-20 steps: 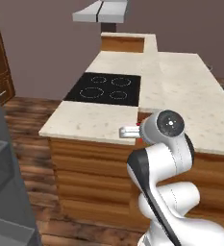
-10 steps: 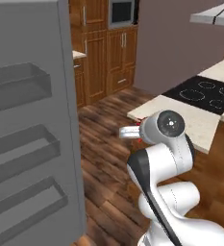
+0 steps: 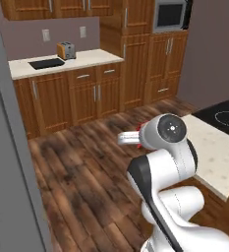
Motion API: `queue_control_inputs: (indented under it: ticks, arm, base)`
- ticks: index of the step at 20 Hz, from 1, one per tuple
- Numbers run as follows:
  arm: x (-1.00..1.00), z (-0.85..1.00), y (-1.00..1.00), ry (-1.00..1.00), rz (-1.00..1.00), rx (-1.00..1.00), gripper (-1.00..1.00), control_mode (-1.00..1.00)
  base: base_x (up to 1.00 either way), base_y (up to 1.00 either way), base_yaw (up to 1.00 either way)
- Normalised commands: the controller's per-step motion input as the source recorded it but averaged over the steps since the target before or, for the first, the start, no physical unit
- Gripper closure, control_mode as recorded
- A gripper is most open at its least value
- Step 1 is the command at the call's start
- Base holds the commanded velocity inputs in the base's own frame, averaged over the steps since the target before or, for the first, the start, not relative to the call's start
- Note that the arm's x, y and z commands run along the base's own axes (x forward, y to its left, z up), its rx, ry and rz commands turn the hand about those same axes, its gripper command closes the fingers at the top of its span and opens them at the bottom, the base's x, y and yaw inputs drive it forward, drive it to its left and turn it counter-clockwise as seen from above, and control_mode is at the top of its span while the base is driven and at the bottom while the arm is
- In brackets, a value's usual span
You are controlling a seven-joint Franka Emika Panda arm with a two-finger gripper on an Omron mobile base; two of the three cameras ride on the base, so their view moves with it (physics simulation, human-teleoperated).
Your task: Take the fish out of the fridge, briefly rinse it in the sink, and place it on the tray next to the sink.
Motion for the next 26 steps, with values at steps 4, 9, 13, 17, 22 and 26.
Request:
queue_control_inputs:
  ticks: [4, 9, 13, 17, 22, 26]
  arm:
    - [0.00, 0.00, 0.00, 0.00, 0.00, 0.00, 1.00, 1.00]
    - [0.00, 0.00, 0.00, 0.00, 0.00, 0.00, 1.00, 1.00]
    - [0.00, 0.00, 0.00, 0.00, 0.00, 0.00, 1.00, 1.00]
    - [0.00, 0.00, 0.00, 0.00, 0.00, 0.00, 1.00, 1.00]
    - [0.00, 0.00, 0.00, 0.00, 0.00, 0.00, 1.00, 1.00]
    - [0.00, 0.00, 0.00, 0.00, 0.00, 0.00, 1.00, 1.00]
  base:
    - [0.90, -0.10, 0.24]
    - [1.00, 0.00, 0.14]
    - [1.00, 0.00, 0.14]
    - [1.00, 0.00, 0.18]
    - [1.00, 0.00, 0.28]
    - [1.00, 0.00, 0.35]
